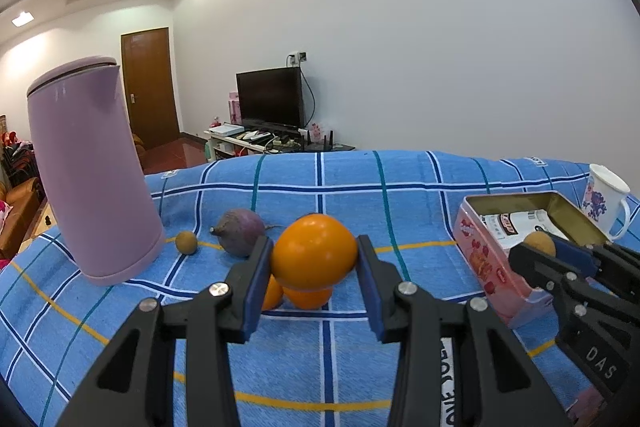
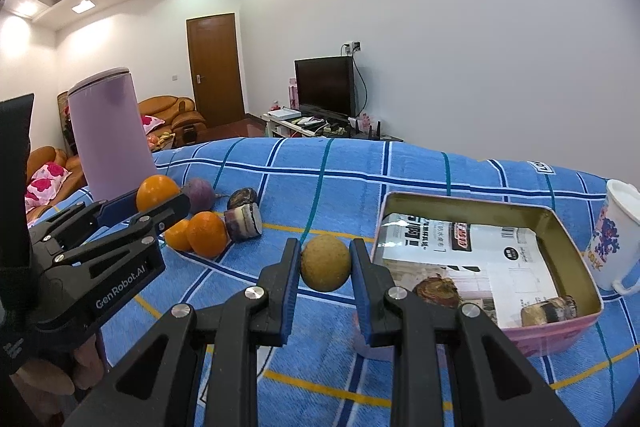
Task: Organize fruits
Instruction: 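Carry the orange and yellow fruit over the pink tin with both tools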
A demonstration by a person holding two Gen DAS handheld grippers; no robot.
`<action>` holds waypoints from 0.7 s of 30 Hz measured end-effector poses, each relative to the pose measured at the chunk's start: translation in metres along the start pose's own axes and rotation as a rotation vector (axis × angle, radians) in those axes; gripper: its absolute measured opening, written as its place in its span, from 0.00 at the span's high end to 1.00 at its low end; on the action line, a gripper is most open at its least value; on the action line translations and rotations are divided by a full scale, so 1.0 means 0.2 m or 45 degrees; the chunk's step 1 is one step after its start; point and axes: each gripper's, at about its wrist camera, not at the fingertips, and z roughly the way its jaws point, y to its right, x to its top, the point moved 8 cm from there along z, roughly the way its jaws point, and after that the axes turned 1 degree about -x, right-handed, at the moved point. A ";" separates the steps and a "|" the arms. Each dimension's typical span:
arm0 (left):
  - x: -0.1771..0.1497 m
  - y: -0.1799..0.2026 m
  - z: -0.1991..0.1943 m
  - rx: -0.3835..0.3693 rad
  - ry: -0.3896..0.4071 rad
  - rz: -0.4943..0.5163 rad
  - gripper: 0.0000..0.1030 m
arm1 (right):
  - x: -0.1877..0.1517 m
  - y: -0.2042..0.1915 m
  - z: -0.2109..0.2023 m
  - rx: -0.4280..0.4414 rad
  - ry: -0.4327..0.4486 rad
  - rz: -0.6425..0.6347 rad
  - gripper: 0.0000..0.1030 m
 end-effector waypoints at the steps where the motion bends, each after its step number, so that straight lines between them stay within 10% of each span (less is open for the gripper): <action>1: 0.00 0.00 0.00 0.000 -0.001 -0.002 0.58 | 0.00 0.01 -0.01 -0.003 0.002 -0.001 0.74; 21: -0.03 0.17 -0.07 -0.004 -0.021 0.018 0.58 | 0.00 0.24 -0.14 -0.044 0.045 0.045 0.74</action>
